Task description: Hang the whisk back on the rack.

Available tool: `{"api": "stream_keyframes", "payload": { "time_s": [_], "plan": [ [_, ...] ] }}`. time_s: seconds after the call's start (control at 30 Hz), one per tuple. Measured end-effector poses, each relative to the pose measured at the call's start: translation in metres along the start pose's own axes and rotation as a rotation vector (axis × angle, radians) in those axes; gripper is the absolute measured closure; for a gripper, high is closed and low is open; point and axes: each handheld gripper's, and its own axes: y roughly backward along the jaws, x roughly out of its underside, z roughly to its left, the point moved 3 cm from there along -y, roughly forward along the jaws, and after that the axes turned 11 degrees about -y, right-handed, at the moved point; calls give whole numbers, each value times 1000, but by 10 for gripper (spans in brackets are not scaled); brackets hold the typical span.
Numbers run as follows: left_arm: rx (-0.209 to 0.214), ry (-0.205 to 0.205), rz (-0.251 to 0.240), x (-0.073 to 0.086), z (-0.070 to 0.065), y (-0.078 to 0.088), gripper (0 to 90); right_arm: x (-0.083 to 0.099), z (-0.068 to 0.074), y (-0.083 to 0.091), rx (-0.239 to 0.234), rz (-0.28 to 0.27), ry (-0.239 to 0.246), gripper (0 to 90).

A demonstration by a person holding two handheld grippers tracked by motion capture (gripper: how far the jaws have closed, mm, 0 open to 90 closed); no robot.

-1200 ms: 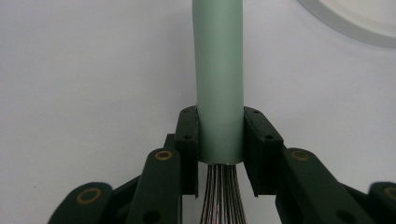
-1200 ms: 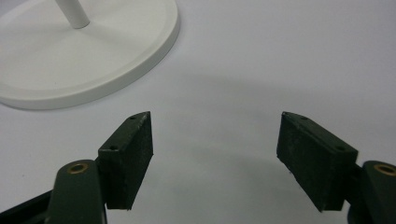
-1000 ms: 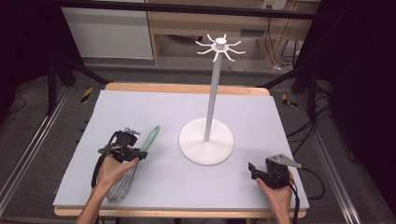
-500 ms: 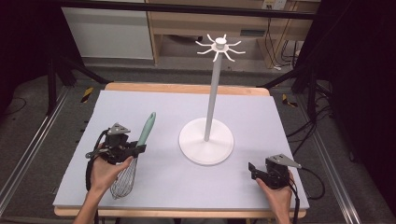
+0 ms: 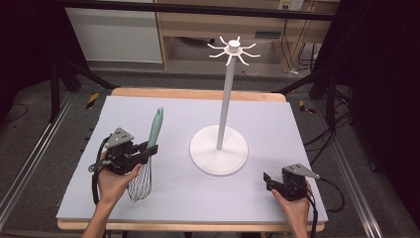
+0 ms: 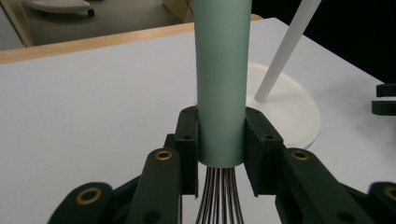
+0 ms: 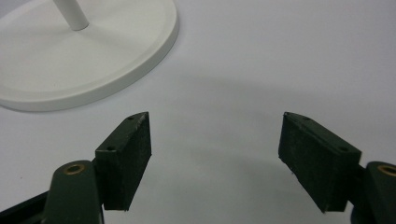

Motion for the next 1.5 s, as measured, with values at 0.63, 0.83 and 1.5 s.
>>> {"api": "stream_keyframes", "payload": {
  "time_s": [0.63, 0.83, 1.5],
  "plan": [
    [29, -44, -130, -38, -22, 1, 689, 1, -1, -2, 8, -4, 1, 235],
    [35, -75, -163, -57, -28, 6, 688, 1, -1, -2, 9, -3, 3, 234],
    [41, -124, -232, -97, -38, 10, 689, 0, -2, -2, 7, -6, 4, 233]
  ]
}}
